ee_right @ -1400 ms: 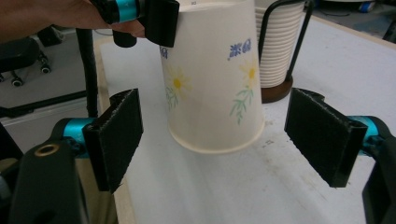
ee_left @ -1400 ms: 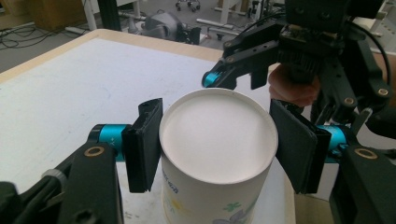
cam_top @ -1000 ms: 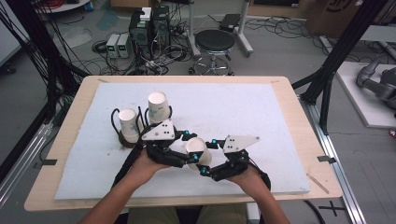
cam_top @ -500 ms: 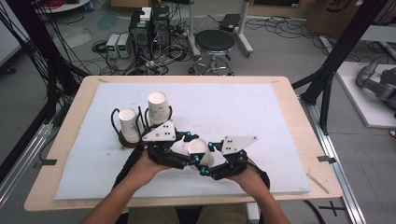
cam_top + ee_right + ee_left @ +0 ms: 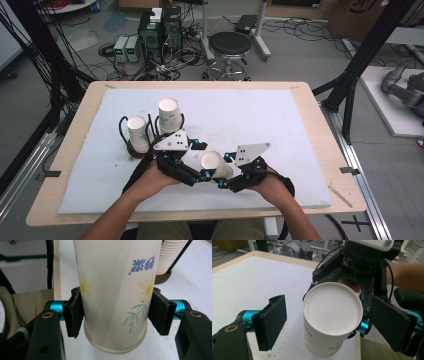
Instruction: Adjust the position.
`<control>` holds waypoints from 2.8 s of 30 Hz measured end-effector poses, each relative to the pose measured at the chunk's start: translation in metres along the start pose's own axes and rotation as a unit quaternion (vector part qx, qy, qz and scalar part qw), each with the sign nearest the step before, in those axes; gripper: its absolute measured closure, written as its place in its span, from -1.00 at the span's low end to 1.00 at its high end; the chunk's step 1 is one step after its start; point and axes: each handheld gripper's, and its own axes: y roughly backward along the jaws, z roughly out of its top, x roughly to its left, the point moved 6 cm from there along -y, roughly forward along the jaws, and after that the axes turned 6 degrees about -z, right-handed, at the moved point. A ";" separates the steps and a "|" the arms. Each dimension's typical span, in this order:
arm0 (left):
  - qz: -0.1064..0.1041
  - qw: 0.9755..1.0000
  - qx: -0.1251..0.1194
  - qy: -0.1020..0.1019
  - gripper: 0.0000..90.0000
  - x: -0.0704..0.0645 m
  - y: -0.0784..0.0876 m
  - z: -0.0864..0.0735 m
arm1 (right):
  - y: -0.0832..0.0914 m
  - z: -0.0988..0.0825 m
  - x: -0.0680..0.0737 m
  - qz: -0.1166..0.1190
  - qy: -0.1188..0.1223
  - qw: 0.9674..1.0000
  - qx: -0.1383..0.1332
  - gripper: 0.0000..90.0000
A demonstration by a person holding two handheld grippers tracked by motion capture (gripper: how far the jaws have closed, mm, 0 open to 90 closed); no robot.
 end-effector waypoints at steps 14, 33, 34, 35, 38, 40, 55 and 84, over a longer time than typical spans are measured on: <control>-0.026 0.999 0.045 -0.009 -0.66 -0.001 0.000 -0.007 | 0.001 0.007 -0.001 0.016 0.063 0.994 0.084 -0.19; -0.054 0.995 0.087 -0.008 -0.47 -0.003 -0.007 -0.016 | -0.006 0.022 0.006 0.050 0.119 0.977 0.170 -0.19; -0.054 0.995 0.087 -0.008 -0.45 -0.003 -0.007 -0.016 | -0.006 0.022 0.006 0.050 0.119 0.977 0.170 -0.19; -0.055 0.994 0.091 -0.010 -0.45 -0.003 -0.007 -0.017 | -0.007 0.022 0.006 0.049 0.120 0.977 0.171 -0.19; -0.060 0.993 0.097 -0.009 -0.34 -0.003 -0.008 -0.018 | -0.007 0.021 0.007 0.053 0.119 0.976 0.173 -0.19; -0.063 0.993 0.097 -0.010 -0.27 -0.003 -0.008 -0.018 | -0.007 0.021 0.007 0.056 0.120 0.976 0.174 -0.19; -0.055 0.995 0.082 -0.023 -0.18 0.000 -0.002 -0.017 | -0.001 0.019 0.001 0.032 0.064 0.990 0.124 -0.52; -0.019 0.998 -0.060 0.008 -0.17 0.020 0.031 -0.026 | 0.030 0.001 -0.017 -0.037 -0.086 0.991 -0.100 -0.55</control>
